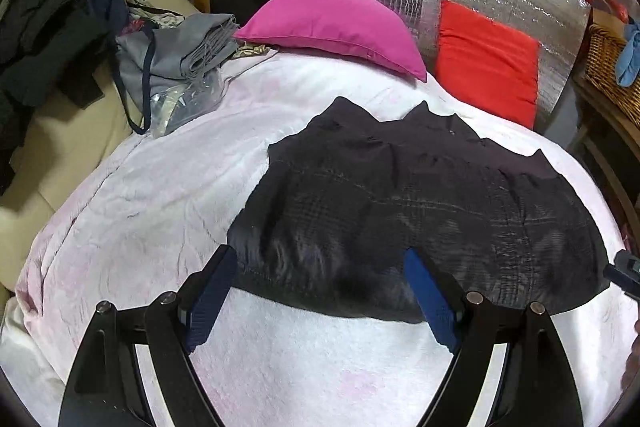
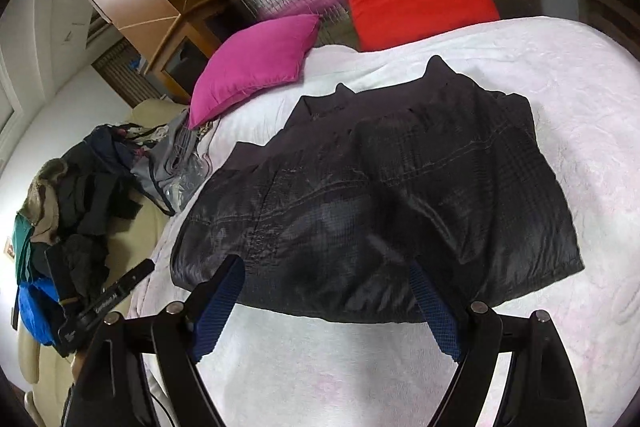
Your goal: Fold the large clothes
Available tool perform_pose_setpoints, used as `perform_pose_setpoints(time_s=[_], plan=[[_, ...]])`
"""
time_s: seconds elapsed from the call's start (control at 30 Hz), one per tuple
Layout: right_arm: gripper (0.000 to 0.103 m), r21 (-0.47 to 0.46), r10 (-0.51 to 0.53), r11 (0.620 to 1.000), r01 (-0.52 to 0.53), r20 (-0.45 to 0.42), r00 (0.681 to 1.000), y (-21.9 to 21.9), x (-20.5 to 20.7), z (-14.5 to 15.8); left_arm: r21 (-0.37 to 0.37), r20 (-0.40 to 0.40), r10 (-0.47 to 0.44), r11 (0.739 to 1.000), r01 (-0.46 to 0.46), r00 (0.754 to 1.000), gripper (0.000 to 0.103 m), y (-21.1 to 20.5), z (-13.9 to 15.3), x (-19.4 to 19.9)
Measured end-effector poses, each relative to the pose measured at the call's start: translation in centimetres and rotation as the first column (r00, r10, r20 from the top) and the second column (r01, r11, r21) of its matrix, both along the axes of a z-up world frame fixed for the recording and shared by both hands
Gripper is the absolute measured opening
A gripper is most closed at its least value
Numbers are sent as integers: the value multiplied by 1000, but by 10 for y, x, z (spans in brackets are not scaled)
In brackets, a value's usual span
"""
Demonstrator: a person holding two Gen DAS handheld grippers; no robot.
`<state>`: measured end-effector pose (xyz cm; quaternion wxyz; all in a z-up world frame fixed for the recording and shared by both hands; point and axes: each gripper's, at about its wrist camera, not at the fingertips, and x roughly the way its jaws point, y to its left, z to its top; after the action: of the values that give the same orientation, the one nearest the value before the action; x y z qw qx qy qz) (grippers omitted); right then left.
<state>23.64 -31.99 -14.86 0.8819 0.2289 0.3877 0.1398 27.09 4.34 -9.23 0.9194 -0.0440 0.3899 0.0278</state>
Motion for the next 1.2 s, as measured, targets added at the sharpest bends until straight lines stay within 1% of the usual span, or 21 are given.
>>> perform_pose_setpoints(time_s=[0.03, 0.1, 0.13, 0.17, 0.23, 0.33, 0.4, 0.43, 0.5, 0.67, 0.77, 0.83, 0.87, 0.9, 0.93, 1.03, 1.2], plan=[[86, 5, -2, 1000, 2, -3, 1000, -9, 1, 1, -9, -6, -7, 1000, 7, 1000, 86, 3, -1, 4], [86, 23, -38, 999, 38, -12, 999, -37, 2, 4, -61, -29, -17, 998, 16, 999, 87, 21, -2, 18], [88, 29, -60, 998, 61, -18, 998, -50, 4, 4, -97, -32, -13, 995, 10, 999, 87, 32, -3, 25], [94, 44, -89, 995, 90, -28, 996, -69, 5, 5, -130, -35, -2, 991, -3, 999, 87, 43, -4, 34], [103, 79, -135, 987, 139, -65, 989, -103, 10, 1, -177, -58, 18, 984, -28, 998, 90, 64, -9, 53], [103, 98, -205, 971, 219, -133, 970, -146, 24, -12, -233, -118, 9, 972, -36, 993, 90, 84, -20, 83], [103, 133, -189, 967, 216, -188, 964, -161, 40, -26, -271, -163, -41, 963, -5, 986, 90, 88, -30, 101], [103, 154, -179, 965, 212, -205, 962, -166, 46, -30, -278, -176, -48, 961, -3, 983, 90, 89, -33, 106], [103, 200, -141, 962, 187, -225, 964, -168, 58, -41, -322, -197, -80, 947, 13, 977, 90, 93, -42, 118], [103, 226, -66, 966, 123, -246, 967, -157, 81, -58, -431, -209, -158, 901, 54, 965, 90, 99, -54, 135], [103, 220, -39, 971, 97, -252, 967, -150, 91, -65, -435, -192, -174, 897, 75, 966, 90, 101, -58, 141], [103, 218, -35, 971, 94, -256, 966, -148, 95, -68, -452, -207, -191, 888, 79, 960, 90, 101, -64, 146], [103, 217, -32, 972, 91, -261, 965, -147, 97, -70, -455, -226, -202, 887, 80, 953, 90, 100, -71, 150], [103, 214, -27, 973, 86, -264, 964, -146, 99, -71, -448, -241, -203, 891, 77, 949, 90, 100, -75, 152], [103, 205, -26, 975, 82, -263, 964, -145, 100, -71, -444, -247, -197, 893, 70, 949, 90, 101, -78, 154], [103, 193, -6, 980, 57, -254, 967, -142, 102, -67, -476, -221, -193, 877, 67, 956, 90, 108, -80, 153], [102, 165, 22, 986, 23, -267, 964, -138, 109, -67, -493, -276, -259, 865, 95, 926, 90, 95, -95, 163]])
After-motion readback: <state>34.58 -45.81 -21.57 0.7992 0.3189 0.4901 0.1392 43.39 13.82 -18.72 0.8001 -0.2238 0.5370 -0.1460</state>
